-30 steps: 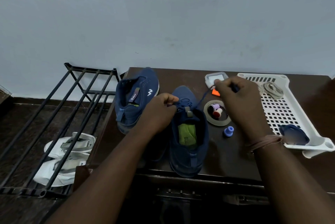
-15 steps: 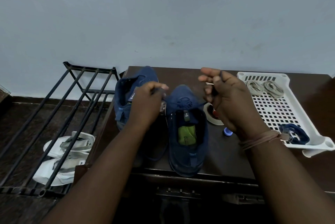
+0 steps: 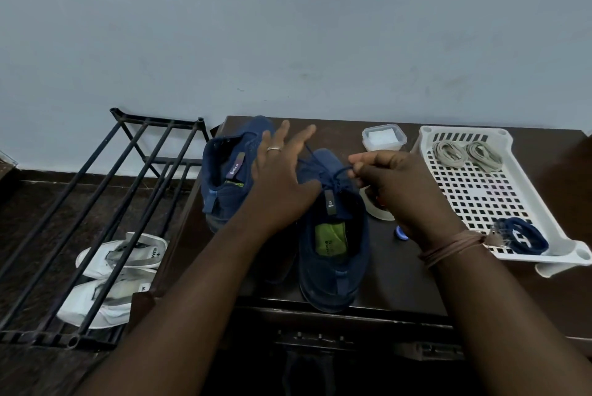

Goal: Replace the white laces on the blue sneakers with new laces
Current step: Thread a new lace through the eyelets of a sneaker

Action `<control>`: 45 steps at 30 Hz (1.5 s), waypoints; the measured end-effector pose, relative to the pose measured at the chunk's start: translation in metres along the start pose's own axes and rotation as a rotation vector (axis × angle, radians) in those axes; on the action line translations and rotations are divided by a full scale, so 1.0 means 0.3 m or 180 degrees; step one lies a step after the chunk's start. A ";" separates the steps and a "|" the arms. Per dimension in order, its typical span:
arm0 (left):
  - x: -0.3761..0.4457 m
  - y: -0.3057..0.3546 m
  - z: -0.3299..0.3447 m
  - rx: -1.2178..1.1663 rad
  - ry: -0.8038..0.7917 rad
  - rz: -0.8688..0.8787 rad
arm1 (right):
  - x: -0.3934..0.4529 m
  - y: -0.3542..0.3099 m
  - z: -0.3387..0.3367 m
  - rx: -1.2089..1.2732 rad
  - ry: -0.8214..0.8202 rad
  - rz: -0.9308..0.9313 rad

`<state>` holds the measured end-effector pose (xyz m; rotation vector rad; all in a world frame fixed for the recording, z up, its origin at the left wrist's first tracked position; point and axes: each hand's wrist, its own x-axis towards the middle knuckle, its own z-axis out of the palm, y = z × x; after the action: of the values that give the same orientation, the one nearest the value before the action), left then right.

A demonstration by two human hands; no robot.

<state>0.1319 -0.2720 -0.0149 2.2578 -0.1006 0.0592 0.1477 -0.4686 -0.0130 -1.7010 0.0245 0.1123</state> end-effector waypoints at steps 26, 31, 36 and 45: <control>0.000 0.004 0.167 0.1769 0.0457 0.0558 | -0.007 0.018 -0.043 -0.0461 -0.0217 0.1504; -0.003 0.009 0.177 0.1506 0.0561 0.0543 | -0.003 0.019 -0.045 -0.0504 -0.0242 0.1491; -0.006 0.010 0.193 0.1612 0.0637 0.0690 | 0.001 0.026 -0.048 -0.0567 -0.0275 0.1377; -0.014 0.004 0.194 0.1473 0.0570 0.0796 | 0.014 0.060 -0.022 -0.0372 -0.0315 0.1395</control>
<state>0.1282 -0.3174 -0.0513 2.6749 -0.2987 0.4588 0.1507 -0.4772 -0.0303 -1.7818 0.3229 0.5329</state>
